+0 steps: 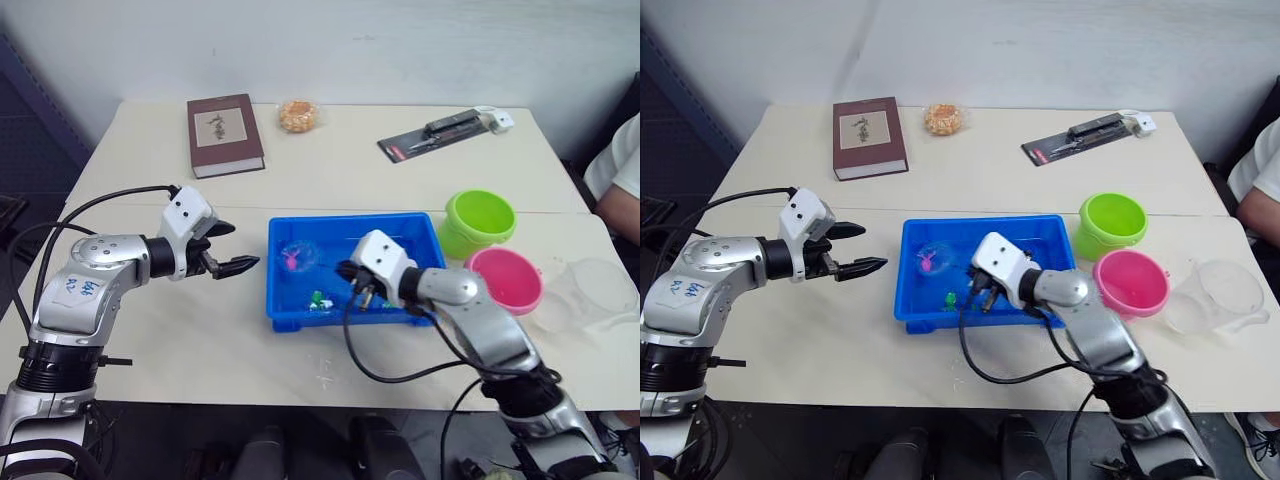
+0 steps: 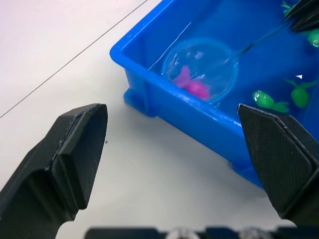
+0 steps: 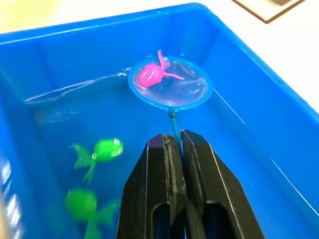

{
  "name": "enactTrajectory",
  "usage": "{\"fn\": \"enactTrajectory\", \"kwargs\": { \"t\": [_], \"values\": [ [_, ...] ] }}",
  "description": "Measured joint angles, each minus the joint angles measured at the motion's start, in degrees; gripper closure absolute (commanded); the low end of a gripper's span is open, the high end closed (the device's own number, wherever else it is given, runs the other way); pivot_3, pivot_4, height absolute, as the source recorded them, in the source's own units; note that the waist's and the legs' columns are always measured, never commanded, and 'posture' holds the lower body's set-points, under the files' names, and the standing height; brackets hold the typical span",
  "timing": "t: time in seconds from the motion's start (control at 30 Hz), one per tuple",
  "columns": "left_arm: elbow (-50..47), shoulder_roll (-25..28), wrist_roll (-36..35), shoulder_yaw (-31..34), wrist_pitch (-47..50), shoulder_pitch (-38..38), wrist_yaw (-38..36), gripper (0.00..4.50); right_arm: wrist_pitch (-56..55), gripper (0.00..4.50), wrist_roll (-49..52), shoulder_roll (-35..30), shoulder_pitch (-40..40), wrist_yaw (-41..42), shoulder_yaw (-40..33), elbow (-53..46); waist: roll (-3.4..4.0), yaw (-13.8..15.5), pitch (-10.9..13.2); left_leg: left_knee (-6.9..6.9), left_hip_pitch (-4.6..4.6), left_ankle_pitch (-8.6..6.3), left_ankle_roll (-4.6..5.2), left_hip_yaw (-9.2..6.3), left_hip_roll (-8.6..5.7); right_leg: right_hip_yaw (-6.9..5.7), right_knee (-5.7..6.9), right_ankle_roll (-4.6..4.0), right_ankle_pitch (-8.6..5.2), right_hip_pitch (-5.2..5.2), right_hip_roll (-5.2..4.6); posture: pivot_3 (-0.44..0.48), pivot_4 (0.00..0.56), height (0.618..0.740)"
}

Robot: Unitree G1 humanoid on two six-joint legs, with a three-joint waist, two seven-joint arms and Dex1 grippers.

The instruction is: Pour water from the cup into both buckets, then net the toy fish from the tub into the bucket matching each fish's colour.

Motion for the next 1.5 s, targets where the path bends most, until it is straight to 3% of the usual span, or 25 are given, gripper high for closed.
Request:
{"fn": "enactTrajectory", "kwargs": {
  "t": [0.4,0.6,1.07,1.2,1.5],
  "values": [
    [1.15,-2.73,-3.17,0.48,-4.31,-0.63,-6.23,0.04,0.66,4.50,11.94,-7.93,18.16,3.94,-18.23,-14.18,-0.03,1.46,-0.01,0.01,0.01,0.03,0.08,-0.05,-0.07,-0.07,-0.08,0.00,0.00,0.13,0.02,0.000,0.150,0.740],
    [1.11,-5.58,-9.75,-0.91,-7.13,-2.69,-17.97,0.04,-10.17,4.50,15.05,-7.81,32.99,7.64,-30.63,-14.52,-0.03,2.04,-0.02,0.01,0.08,0.04,0.11,0.01,-0.08,-0.06,-0.08,0.00,0.00,0.23,0.12,0.000,0.150,0.740],
    [8.49,-15.75,-12.82,-5.43,-7.67,-11.47,-24.50,0.04,-22.95,4.50,24.88,-2.17,56.67,9.98,-64.53,-13.76,-0.01,2.69,-0.06,0.01,0.28,0.08,0.18,0.20,-0.11,0.22,0.02,0.05,0.02,0.35,0.18,0.000,0.150,0.740],
    [9.96,-17.28,-12.51,-6.16,-9.03,-11.78,-24.68,0.04,-28.72,4.50,23.07,-0.94,58.43,9.16,-68.31,-9.13,-0.03,2.53,-0.05,-0.21,0.81,0.04,0.24,0.51,-0.08,0.59,-0.16,0.05,0.02,0.63,0.24,0.000,0.150,0.740],
    [10.06,-18.58,-11.07,-7.03,-12.92,-11.60,-24.67,0.04,-48.51,4.50,6.75,0.07,56.57,3.08,-64.55,1.64,0.03,2.56,-0.08,-0.24,1.17,0.01,0.26,0.63,-0.07,0.83,-0.26,0.06,0.02,0.95,0.21,0.000,0.150,0.740]
  ]
}}
